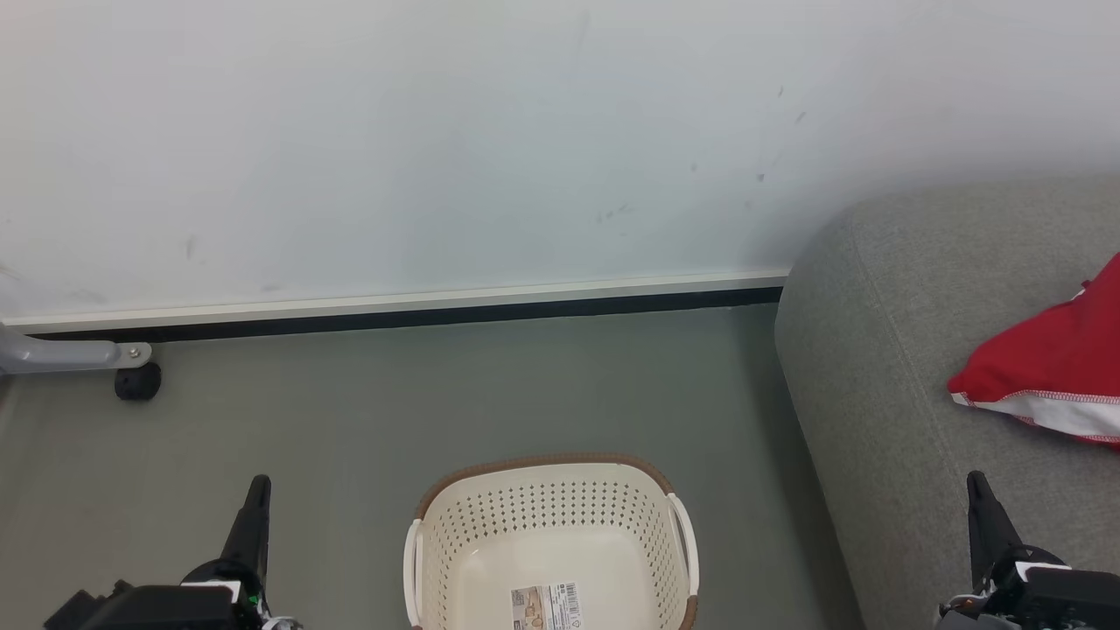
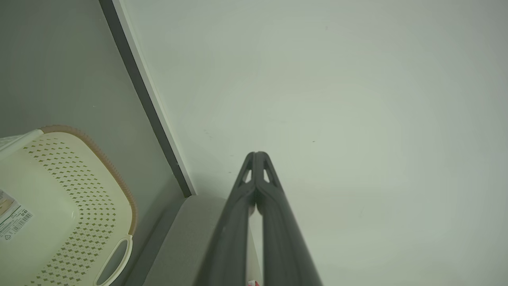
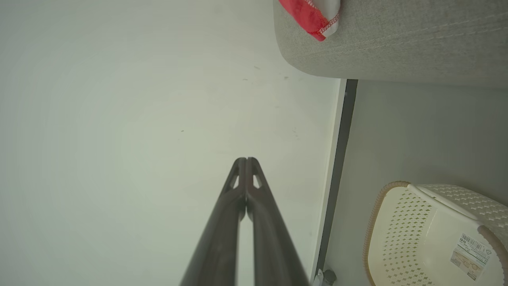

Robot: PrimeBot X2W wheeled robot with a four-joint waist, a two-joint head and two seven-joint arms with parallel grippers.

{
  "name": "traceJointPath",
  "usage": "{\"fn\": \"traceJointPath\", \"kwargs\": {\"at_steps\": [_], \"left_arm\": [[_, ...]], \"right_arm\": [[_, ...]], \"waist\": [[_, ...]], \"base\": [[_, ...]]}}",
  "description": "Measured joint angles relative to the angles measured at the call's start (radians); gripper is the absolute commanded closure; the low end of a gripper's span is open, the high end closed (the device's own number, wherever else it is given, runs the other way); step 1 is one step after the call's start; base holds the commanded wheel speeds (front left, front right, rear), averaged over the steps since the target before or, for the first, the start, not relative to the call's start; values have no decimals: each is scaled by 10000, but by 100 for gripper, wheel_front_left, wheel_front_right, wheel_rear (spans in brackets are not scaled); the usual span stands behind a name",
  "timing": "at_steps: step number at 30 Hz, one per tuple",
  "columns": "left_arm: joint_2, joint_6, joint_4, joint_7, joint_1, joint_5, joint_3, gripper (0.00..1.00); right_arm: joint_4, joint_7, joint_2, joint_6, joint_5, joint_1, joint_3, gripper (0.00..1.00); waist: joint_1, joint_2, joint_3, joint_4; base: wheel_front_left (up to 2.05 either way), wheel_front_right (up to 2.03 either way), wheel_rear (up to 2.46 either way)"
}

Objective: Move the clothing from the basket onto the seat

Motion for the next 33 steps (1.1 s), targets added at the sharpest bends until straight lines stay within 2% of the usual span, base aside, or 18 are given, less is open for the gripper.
{"fn": "traceJointPath", "kwargs": {"at_steps": [33], "left_arm": [[0, -77, 29, 0, -1, 0, 0, 100]], "right_arm": [[8, 0, 2, 31, 0, 0, 0, 100]], "waist": [[0, 0, -1, 0]], "base": [[0, 0, 0]]}}
